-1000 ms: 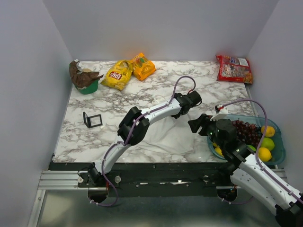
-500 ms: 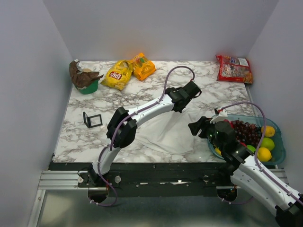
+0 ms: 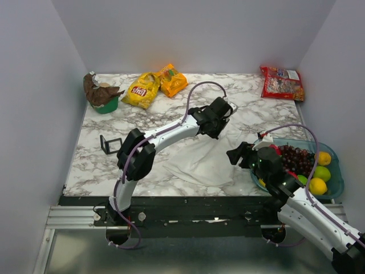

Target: Pin the brooch onto the clothing

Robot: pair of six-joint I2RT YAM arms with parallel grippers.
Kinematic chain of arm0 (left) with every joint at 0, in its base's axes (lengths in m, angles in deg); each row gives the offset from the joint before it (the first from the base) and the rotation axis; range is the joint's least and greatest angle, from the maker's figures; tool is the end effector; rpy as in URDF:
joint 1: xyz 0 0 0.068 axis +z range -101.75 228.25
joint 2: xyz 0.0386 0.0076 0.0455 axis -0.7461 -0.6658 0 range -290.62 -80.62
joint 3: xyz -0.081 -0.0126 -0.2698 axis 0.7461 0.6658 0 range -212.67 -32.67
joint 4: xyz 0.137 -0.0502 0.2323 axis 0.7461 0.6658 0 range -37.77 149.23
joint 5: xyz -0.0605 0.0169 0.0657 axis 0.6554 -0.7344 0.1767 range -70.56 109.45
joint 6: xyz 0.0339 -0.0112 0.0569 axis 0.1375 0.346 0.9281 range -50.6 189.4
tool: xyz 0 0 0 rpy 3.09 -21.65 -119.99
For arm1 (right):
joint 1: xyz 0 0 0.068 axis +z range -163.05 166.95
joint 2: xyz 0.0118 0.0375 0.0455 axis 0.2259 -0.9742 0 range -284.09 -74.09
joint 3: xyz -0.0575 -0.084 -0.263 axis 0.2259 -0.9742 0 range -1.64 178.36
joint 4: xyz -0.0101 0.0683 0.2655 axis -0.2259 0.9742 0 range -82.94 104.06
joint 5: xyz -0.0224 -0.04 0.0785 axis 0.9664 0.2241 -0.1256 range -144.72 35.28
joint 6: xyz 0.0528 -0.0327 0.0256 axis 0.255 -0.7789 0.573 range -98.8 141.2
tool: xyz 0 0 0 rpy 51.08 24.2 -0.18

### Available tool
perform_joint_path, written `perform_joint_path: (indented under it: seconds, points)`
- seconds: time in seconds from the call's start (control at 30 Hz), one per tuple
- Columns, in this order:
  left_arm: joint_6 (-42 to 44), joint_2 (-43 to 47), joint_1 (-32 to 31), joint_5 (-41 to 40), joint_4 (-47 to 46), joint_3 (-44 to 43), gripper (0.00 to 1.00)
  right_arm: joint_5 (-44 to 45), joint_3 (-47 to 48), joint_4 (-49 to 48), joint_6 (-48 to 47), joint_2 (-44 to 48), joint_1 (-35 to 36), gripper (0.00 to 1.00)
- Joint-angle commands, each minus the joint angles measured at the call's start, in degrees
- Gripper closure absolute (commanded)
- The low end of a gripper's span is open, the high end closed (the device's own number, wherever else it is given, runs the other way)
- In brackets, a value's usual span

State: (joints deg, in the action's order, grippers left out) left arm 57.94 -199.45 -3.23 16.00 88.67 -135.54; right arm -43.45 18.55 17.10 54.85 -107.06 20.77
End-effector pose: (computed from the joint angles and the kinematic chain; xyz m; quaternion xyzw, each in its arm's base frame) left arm 0.3106 -0.3852 0.2386 0.3148 0.8924 -0.1439 0.2896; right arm 0.1494 0.0874 0.2146 0.0531 0.8291 0.2378 0.5032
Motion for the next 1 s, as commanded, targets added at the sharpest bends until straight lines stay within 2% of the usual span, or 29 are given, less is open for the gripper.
perform_joint_path:
  seconds: [0.0,0.2,0.33,0.57,0.83,0.97]
  points:
    - [-2.5,5.7,2.1,14.1,-7.1,3.8,1.00,1.7,-0.8,0.5,0.8,-0.6,0.4,0.24]
    - [-5.1,9.7,5.6,26.9,-12.5,10.0,1.00,2.3,-1.2,-0.2,0.9,-1.7,0.5,0.24]
    - [-5.9,11.2,7.7,32.6,-14.1,12.2,1.00,2.2,-1.3,-2.0,0.5,-3.0,0.5,0.24]
    - [-5.7,12.7,9.9,38.0,-16.1,16.3,1.00,0.5,-1.6,-9.1,-1.3,-8.2,0.4,0.21]
    - [-5.3,15.5,12.4,41.9,-17.5,21.4,1.00,-3.0,0.1,-19.2,-4.1,-20.5,0.4,0.20]
    - [-6.1,16.0,13.4,43.3,-19.7,23.1,1.00,-3.4,-0.1,-22.8,-6.8,-22.9,0.4,0.19]
